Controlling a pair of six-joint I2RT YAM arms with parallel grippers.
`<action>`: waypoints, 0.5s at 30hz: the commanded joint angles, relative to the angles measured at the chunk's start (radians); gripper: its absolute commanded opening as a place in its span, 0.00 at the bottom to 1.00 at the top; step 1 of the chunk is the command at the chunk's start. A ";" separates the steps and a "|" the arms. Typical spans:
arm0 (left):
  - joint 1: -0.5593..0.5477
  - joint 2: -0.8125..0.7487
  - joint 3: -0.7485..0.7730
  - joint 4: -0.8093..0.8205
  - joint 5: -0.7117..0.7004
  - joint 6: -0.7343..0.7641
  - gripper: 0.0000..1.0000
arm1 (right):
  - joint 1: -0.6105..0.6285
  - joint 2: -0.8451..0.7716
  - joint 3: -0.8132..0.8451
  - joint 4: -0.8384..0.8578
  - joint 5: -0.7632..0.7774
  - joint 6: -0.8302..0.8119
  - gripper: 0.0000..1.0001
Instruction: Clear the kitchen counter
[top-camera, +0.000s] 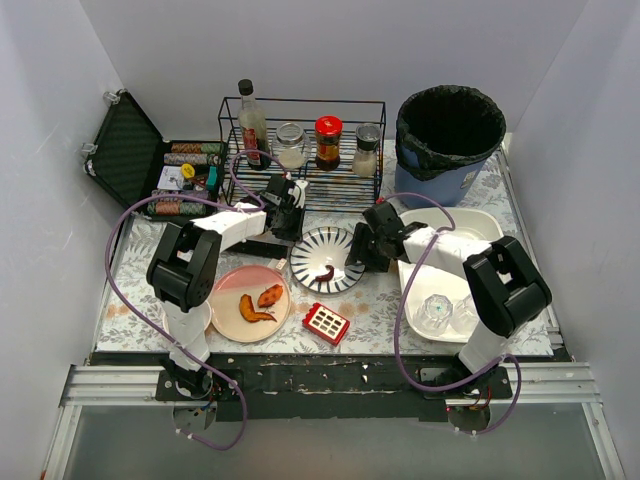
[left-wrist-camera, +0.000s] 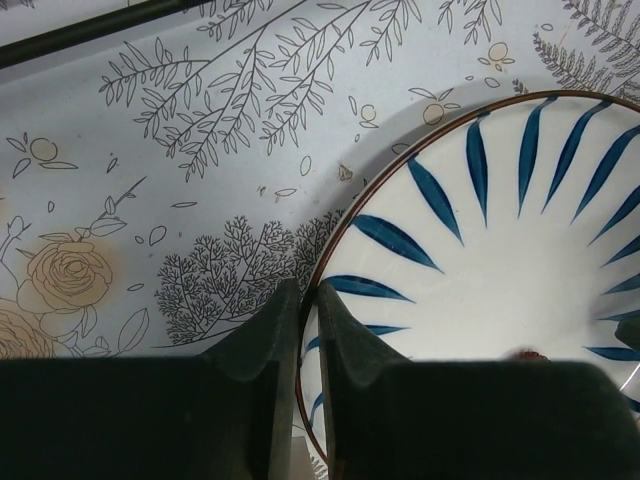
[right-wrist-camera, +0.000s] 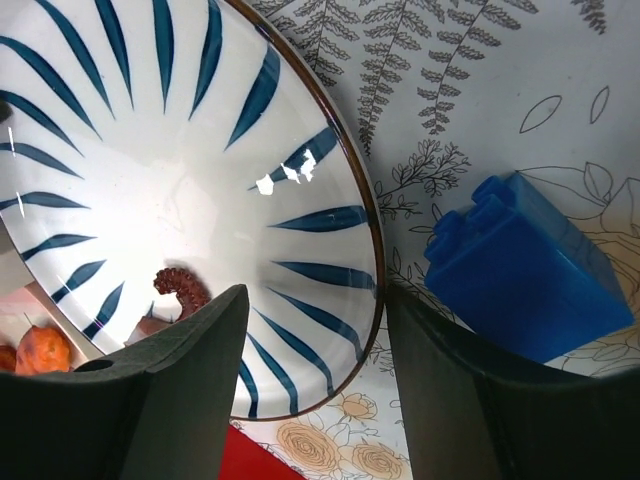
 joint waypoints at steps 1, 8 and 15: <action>-0.016 0.032 -0.052 -0.016 0.009 0.000 0.00 | 0.003 -0.030 -0.062 0.101 -0.039 0.031 0.65; -0.020 0.072 -0.056 -0.020 0.011 0.000 0.00 | 0.003 -0.070 -0.178 0.272 -0.099 0.056 0.63; -0.023 0.086 -0.075 -0.014 0.033 -0.001 0.00 | 0.003 -0.116 -0.275 0.439 -0.141 0.067 0.61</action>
